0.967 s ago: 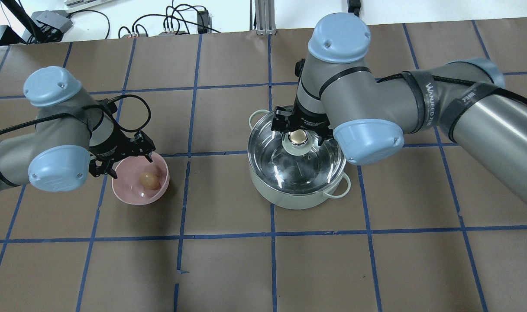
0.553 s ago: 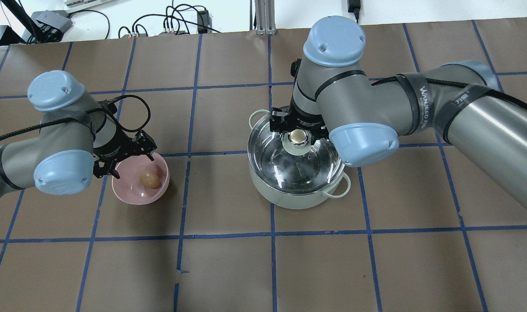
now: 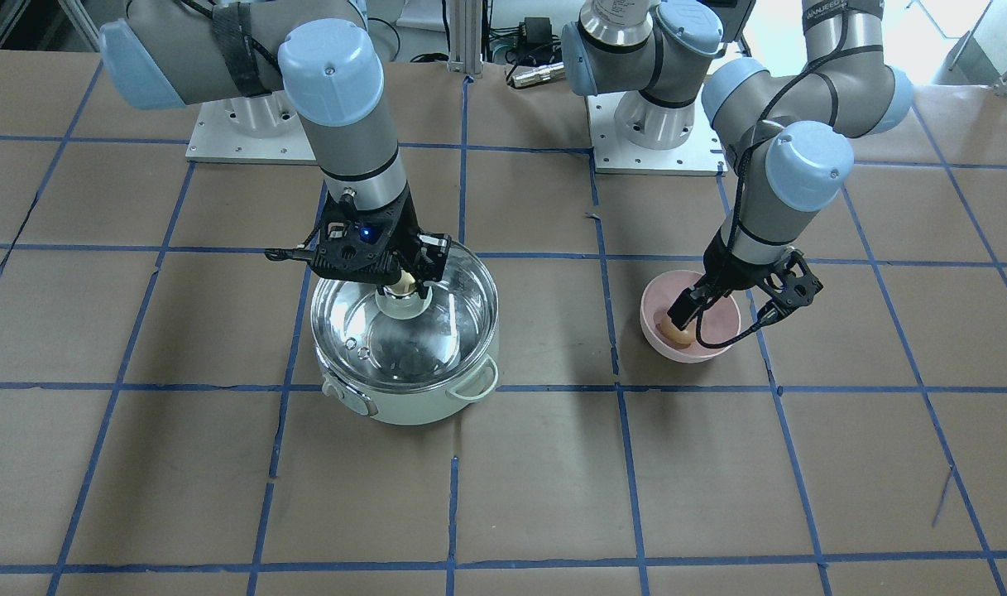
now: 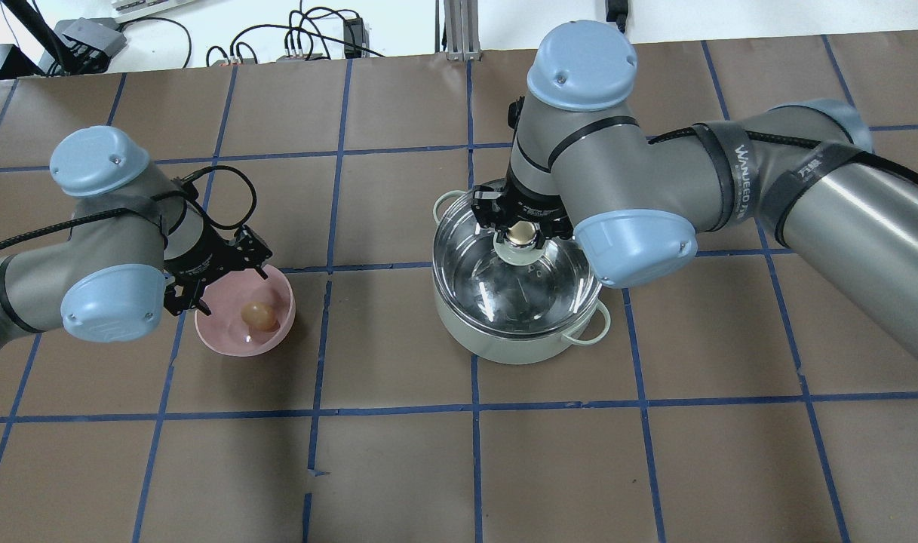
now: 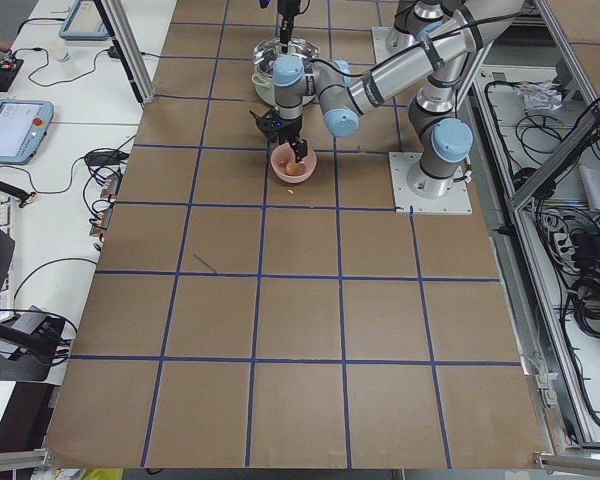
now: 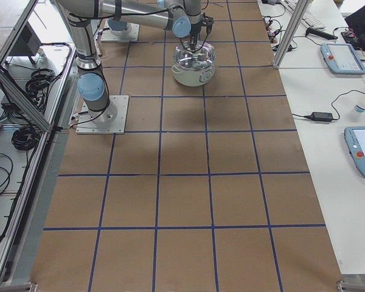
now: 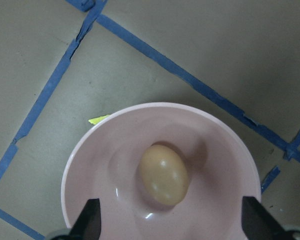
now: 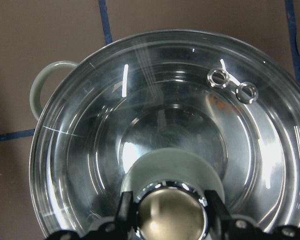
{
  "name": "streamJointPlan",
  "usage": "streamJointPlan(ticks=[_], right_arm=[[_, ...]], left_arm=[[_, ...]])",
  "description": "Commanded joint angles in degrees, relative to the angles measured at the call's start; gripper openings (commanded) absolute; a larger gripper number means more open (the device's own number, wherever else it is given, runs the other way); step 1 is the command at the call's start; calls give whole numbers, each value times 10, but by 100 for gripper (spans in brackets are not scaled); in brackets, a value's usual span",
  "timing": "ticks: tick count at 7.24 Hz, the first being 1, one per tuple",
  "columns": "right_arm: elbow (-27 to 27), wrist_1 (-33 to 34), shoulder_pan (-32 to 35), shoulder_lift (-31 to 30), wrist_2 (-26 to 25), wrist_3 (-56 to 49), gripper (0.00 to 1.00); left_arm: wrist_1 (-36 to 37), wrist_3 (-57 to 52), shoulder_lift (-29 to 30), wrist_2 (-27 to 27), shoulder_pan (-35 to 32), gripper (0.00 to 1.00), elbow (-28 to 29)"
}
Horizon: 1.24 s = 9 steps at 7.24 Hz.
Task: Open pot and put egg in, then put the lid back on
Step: 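Lift the glass lid with the right gripper and carry it off the pot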
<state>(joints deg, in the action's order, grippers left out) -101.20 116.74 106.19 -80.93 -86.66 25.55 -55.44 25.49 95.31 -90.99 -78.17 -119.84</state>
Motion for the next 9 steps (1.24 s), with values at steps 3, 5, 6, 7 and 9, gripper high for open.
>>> streamJointPlan(ticks=[3, 5, 6, 7, 9], right_arm=[[81, -101, -60, -1, -9, -72, 31], [79, -136, -153, -25, -6, -191, 31], [75, -138, -194, -26, -6, -260, 31], [74, -154, -225, -26, -6, -304, 31], [72, -158, -273, -25, -7, -384, 30]], left_arm=[[127, 24, 35, 1, 3, 99, -52], [136, 24, 37, 2, 5, 99, -62], [138, 25, 37, 3, 5, 99, -64], [138, 25, 38, 3, 6, 99, -66], [144, 38, 39, 3, 7, 95, -70]])
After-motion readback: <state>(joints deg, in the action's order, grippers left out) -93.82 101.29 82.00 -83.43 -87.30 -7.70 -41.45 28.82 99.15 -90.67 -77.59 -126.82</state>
